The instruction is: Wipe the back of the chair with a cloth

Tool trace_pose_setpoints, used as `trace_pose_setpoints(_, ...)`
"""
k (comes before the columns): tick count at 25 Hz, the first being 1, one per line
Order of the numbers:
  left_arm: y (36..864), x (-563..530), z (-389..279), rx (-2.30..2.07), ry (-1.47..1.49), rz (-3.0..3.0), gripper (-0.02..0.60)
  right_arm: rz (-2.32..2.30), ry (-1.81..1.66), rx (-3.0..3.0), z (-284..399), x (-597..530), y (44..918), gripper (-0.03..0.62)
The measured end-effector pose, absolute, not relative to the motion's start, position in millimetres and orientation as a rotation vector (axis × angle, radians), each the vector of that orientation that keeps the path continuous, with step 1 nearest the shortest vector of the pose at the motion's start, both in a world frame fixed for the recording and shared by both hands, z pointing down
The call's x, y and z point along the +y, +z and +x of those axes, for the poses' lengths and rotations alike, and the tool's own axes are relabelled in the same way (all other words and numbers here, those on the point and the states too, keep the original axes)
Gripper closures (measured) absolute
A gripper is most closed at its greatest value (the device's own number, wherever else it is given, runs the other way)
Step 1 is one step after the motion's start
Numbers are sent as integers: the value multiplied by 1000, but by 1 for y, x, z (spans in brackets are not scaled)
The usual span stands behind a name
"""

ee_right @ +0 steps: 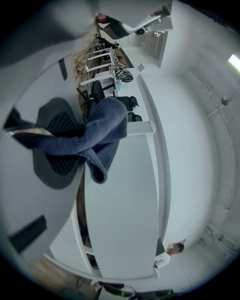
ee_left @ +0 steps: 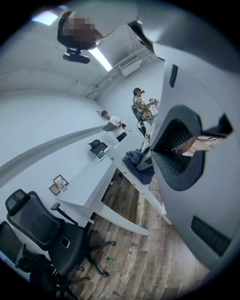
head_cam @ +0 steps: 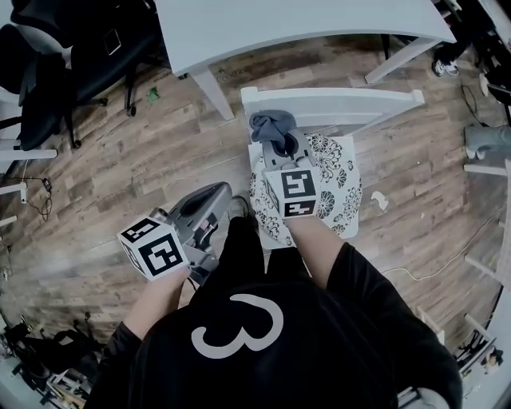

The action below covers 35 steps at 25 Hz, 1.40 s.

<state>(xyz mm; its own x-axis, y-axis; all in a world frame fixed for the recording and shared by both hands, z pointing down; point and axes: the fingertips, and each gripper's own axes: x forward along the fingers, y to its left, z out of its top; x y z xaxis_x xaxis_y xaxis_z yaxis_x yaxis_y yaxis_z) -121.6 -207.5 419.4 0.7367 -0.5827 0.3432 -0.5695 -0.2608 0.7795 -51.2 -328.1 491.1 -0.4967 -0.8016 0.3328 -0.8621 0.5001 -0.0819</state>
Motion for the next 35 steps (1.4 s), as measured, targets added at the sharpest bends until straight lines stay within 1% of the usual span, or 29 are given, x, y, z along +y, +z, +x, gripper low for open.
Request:
trace_pose_setpoints(13,425,-201,-115,-899,-28,1914,568,1394,309,-2480,-49,-330,489,553)
trace_pose_setpoints(19,429,-197,-109,-912,-34,1913,568,1403,308,-2471,-34,-332,491,553)
trace_pose_setpoints(27,430,-196,-94,-913,-35,1917,568,1463,295,-2425,11,-340,492,553)
trace_pose_setpoints(35,438,-192,-66,-895,-22,1916,568,1564,269,-2355,79,-352,492,553)
